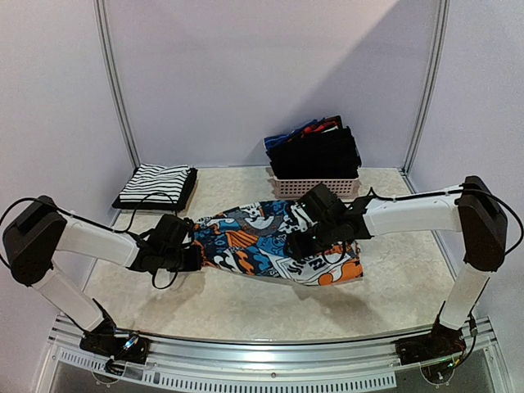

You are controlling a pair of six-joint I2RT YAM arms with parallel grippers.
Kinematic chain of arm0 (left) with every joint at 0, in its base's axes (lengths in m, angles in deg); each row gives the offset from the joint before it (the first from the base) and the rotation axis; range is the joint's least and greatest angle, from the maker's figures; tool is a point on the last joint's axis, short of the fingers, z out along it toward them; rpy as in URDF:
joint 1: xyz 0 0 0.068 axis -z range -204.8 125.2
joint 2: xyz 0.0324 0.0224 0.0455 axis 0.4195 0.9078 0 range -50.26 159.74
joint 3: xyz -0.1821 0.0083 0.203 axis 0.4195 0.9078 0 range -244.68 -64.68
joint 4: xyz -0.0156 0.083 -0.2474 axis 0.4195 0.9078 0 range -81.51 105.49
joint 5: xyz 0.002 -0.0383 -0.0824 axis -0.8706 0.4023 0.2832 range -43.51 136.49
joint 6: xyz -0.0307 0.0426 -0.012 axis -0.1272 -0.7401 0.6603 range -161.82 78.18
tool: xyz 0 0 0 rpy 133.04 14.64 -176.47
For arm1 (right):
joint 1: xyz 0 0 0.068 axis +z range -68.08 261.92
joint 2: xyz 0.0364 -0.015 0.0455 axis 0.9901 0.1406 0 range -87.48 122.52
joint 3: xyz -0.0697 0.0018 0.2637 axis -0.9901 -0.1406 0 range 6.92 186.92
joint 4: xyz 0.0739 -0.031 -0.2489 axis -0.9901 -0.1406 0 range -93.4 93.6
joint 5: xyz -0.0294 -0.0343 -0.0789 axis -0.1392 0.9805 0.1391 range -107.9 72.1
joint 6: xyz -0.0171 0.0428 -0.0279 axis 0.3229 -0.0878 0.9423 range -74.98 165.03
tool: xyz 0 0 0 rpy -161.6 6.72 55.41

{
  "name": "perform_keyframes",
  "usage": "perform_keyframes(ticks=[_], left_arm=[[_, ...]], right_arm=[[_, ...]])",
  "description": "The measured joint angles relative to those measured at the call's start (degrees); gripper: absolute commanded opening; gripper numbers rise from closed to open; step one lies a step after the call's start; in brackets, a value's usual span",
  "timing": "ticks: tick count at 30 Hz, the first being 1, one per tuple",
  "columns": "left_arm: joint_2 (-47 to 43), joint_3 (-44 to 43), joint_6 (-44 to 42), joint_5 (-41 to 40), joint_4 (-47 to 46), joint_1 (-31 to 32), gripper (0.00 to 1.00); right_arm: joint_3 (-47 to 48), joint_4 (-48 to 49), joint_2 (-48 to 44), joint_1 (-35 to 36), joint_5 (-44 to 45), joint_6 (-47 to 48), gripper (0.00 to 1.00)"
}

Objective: Fold and stack the mixed laundry pile
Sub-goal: Pick up the rectangle-folded shorts from the center of the board.

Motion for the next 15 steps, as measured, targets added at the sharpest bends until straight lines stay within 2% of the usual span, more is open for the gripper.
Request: perform_keyframes(ticks=[4, 15], left_arm=[[-0.35, -1.11, 0.0, -0.66, 2.93, 0.28, 0.0], [-10.56, -6.49, -0.81, -9.64, 25.53, 3.58, 0.0]], right_arm=[[0.46, 3.02, 1.42, 0.0, -2.73, 0.0, 0.45], [6.12, 9.79, 10.67, 1.33, -9.25, -1.66, 0.44]])
